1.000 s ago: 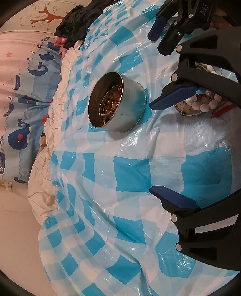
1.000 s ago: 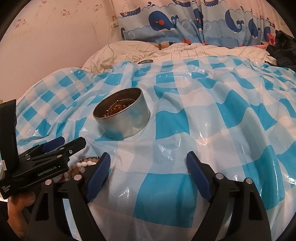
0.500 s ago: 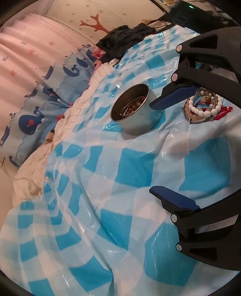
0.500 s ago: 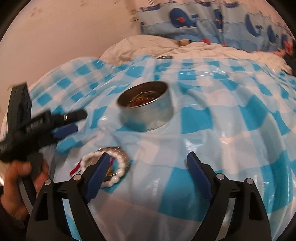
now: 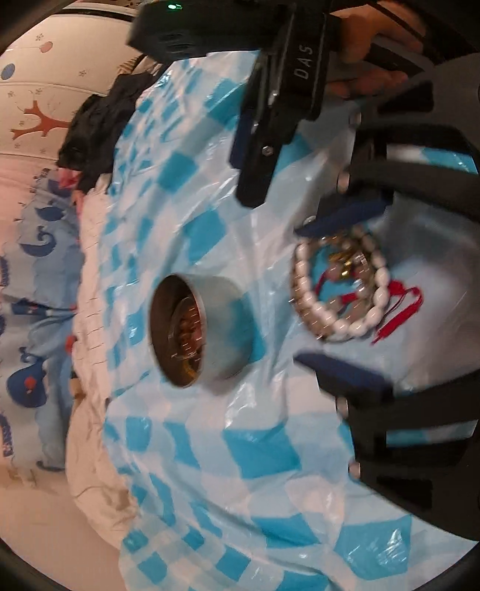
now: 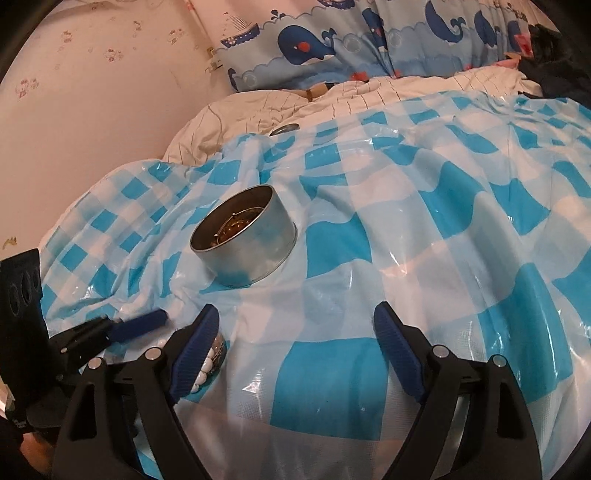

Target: Organize jewelry

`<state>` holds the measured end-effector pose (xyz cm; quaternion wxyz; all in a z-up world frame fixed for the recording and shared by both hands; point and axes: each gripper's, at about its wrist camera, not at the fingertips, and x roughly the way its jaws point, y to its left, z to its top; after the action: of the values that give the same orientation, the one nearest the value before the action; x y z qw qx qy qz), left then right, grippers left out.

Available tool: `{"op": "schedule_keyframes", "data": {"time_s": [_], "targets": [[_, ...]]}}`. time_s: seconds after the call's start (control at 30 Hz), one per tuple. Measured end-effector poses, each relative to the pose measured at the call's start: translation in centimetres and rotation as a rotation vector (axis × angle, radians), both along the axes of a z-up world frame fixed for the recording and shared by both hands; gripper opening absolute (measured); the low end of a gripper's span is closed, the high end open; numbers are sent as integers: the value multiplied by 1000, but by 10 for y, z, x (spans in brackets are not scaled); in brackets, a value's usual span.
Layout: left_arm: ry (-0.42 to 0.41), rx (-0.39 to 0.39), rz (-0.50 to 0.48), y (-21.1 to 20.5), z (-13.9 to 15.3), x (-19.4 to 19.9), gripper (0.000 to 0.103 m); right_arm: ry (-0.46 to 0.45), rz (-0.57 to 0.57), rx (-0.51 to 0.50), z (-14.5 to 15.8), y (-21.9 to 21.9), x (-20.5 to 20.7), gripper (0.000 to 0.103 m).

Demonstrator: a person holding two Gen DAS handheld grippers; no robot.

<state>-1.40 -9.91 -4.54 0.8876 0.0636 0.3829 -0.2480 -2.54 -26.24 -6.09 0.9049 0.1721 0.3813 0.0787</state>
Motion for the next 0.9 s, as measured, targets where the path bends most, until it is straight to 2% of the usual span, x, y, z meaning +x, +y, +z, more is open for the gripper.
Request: {"op": "schedule_keyframes", "data": {"time_s": [0.03, 0.1, 0.17, 0.2, 0.33, 0.53, 0.67, 0.9], "targets": [[7, 8, 4, 0, -1, 0, 35, 1, 5, -4, 0, 1, 0, 84], [10, 5, 13, 3, -2, -2, 28, 2, 6, -2, 1, 1, 0, 85], [21, -8, 32, 8, -1, -2, 10, 3, 7, -3, 0, 2, -1, 85], [26, -18, 35, 10, -1, -2, 6, 2, 7, -3, 0, 2, -1, 85], [50, -26, 11, 12, 1, -3, 6, 3, 7, -3, 0, 2, 0, 85], [55, -253, 30, 43, 28, 0, 6, 2, 7, -3, 0, 3, 0, 85], [21, -333, 88, 69, 46, 2, 6, -11, 32, -23, 1, 9, 0, 85], [-7, -361, 154, 91, 56, 8, 6, -98, 319, -121, 13, 68, -10, 85]]}}
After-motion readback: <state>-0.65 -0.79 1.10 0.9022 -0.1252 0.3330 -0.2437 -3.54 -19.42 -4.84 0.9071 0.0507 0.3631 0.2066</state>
